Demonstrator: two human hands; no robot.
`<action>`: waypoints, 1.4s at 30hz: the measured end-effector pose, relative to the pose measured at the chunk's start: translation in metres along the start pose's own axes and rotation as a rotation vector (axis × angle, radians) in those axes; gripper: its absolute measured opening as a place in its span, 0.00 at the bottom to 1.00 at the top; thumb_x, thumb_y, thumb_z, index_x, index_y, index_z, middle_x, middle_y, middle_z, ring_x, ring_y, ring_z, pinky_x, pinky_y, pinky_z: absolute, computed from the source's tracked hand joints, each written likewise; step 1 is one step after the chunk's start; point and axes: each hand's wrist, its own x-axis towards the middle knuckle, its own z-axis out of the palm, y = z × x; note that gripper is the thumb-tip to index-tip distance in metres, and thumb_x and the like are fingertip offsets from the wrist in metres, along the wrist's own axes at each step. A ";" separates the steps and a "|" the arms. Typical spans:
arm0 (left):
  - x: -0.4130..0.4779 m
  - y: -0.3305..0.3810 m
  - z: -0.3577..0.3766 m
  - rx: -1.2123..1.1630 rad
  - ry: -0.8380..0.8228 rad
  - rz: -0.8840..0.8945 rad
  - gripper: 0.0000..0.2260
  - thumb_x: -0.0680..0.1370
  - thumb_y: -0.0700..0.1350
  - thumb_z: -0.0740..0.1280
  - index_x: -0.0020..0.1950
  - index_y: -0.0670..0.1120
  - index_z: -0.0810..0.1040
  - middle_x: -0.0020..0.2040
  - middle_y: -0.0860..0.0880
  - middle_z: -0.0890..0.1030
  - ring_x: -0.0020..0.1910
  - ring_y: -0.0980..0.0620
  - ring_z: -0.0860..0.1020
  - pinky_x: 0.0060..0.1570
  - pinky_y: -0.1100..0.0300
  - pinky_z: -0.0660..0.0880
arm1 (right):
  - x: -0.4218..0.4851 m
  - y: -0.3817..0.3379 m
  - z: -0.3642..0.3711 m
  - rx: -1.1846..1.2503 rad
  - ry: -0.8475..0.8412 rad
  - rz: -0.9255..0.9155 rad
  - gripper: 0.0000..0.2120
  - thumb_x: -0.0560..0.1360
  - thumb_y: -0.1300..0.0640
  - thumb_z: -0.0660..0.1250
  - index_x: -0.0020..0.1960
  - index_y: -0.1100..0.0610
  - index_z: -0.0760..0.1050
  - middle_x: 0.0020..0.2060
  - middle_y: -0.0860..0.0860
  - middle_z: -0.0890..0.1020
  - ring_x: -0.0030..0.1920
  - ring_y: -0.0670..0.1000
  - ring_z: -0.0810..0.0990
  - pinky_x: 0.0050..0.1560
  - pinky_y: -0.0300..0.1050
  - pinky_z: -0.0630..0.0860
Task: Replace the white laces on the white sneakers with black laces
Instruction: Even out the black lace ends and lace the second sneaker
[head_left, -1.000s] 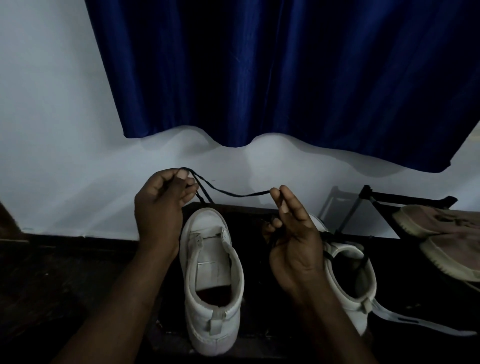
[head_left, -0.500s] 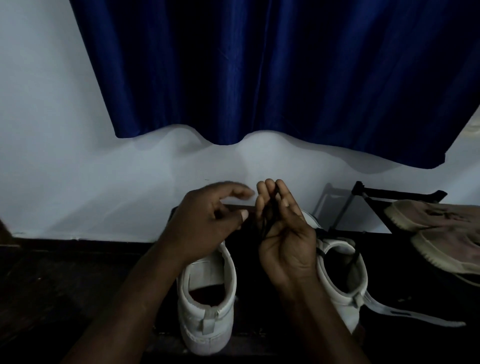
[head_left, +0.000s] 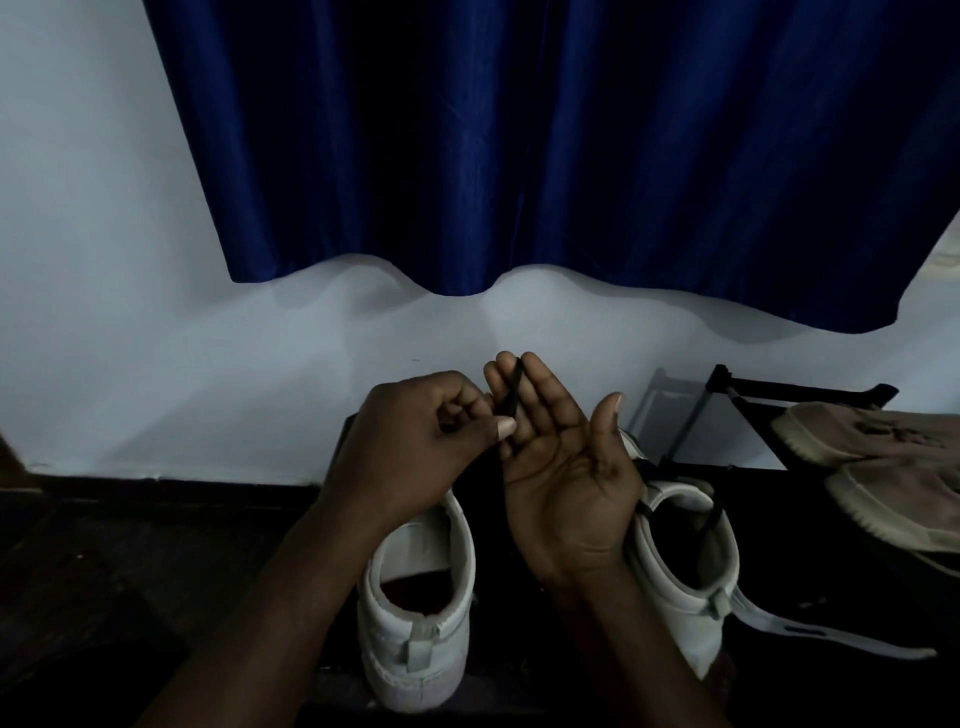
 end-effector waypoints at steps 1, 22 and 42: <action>0.000 0.001 0.000 -0.001 0.004 0.001 0.08 0.72 0.61 0.76 0.42 0.58 0.82 0.37 0.61 0.84 0.35 0.63 0.80 0.44 0.51 0.81 | 0.000 0.000 0.000 -0.003 -0.015 0.002 0.36 0.85 0.38 0.48 0.76 0.67 0.67 0.72 0.64 0.76 0.75 0.61 0.73 0.77 0.60 0.65; 0.008 -0.014 -0.014 -0.233 0.087 -0.050 0.09 0.85 0.47 0.65 0.53 0.52 0.85 0.36 0.55 0.82 0.36 0.59 0.78 0.39 0.70 0.73 | -0.004 0.022 -0.017 -1.455 0.259 -0.707 0.10 0.75 0.49 0.71 0.55 0.50 0.82 0.53 0.45 0.78 0.55 0.52 0.78 0.51 0.57 0.79; 0.006 -0.021 -0.017 -0.152 0.052 0.009 0.04 0.76 0.44 0.76 0.43 0.52 0.84 0.38 0.52 0.85 0.39 0.52 0.83 0.48 0.50 0.82 | -0.011 0.021 -0.013 -1.895 0.152 -0.553 0.24 0.68 0.53 0.69 0.64 0.48 0.75 0.70 0.49 0.72 0.69 0.56 0.70 0.63 0.57 0.71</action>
